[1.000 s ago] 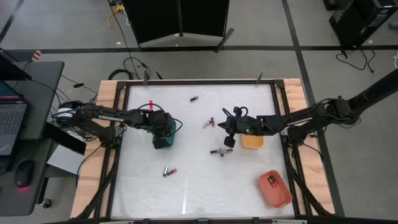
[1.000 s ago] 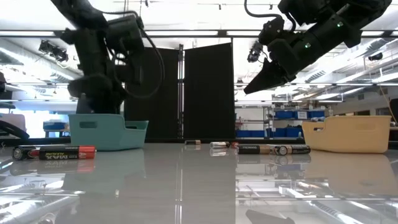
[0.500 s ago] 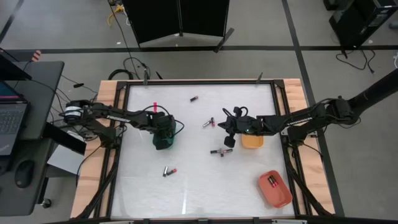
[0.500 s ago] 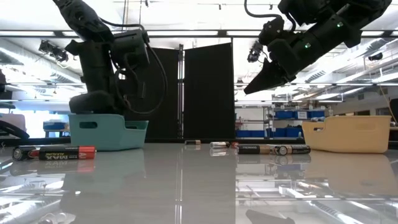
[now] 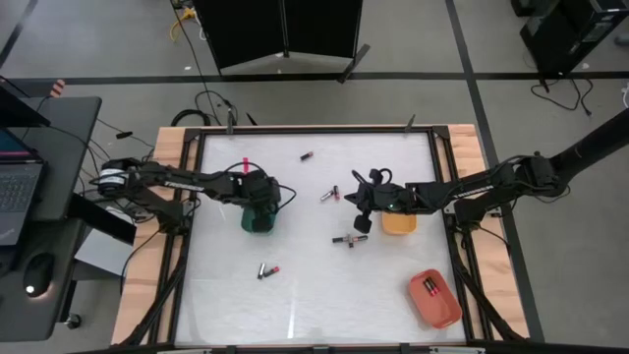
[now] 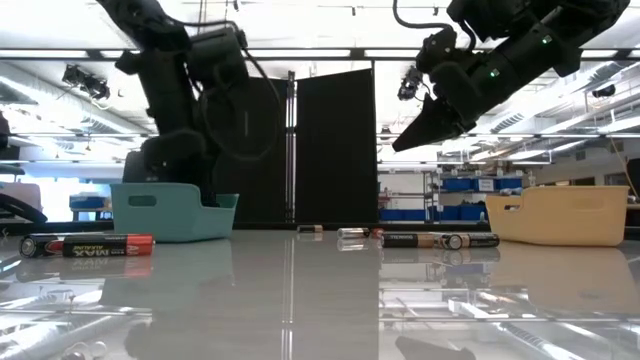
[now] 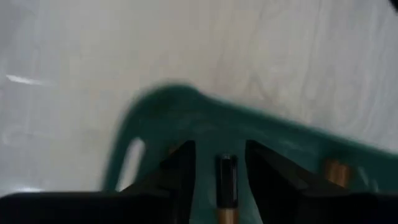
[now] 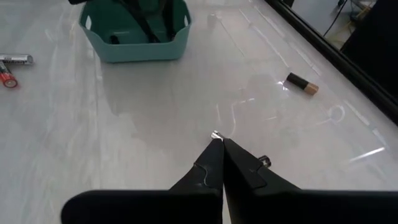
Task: Sort batteries
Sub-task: Put the black and copper battery into the green bin
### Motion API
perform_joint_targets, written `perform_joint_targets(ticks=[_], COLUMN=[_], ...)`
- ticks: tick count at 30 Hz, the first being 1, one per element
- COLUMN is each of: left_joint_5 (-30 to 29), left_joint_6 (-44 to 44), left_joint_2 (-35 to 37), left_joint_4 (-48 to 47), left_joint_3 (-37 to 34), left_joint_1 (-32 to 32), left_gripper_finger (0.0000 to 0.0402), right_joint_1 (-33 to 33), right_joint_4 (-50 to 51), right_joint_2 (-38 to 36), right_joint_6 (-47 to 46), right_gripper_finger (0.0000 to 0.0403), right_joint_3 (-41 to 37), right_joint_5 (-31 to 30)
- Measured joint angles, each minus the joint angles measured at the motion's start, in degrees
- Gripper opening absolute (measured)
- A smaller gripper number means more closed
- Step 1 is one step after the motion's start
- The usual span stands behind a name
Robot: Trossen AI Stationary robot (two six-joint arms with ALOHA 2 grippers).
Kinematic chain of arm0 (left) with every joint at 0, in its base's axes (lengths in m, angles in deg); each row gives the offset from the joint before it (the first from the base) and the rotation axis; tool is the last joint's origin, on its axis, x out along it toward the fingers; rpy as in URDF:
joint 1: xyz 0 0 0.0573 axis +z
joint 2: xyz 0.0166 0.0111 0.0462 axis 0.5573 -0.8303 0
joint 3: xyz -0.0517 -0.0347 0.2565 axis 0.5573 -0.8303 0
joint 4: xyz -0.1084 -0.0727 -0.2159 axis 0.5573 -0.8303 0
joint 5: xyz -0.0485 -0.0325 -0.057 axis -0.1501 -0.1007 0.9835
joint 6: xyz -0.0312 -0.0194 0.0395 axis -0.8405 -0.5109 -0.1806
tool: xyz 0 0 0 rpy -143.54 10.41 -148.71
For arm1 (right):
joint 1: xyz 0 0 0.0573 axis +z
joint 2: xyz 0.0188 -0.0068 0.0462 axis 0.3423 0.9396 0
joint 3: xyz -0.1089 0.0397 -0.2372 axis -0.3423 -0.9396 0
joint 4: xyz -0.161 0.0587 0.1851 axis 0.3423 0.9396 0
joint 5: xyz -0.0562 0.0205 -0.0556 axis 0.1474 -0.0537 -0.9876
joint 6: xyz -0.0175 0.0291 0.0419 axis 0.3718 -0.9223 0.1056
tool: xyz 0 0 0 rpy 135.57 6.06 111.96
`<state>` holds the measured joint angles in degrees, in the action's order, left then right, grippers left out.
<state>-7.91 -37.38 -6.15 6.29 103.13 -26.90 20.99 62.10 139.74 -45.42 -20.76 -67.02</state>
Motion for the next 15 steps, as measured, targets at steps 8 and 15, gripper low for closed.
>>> perform_joint_targets(ticks=[8, 15], left_joint_5=[-3.6, 3.1], left_joint_6=[-0.1, 1.5], left_joint_2=[9.1, 18.5], left_joint_4=[3.0, 19.9], left_joint_3=[-0.2, -8.5], left_joint_1=[-2.9, -6.4], left_gripper_finger=[0.0128, 0.0104], right_joint_1=[-0.1, -0.2], right_joint_4=[2.6, -1.7], right_joint_2=[0.0, 0.0], right_joint_6=[0.1, 2.5], right_gripper_finger=[0.0025, 0.0008], right_joint_3=[0.0, -1.8], right_joint_5=[0.2, 0.2])
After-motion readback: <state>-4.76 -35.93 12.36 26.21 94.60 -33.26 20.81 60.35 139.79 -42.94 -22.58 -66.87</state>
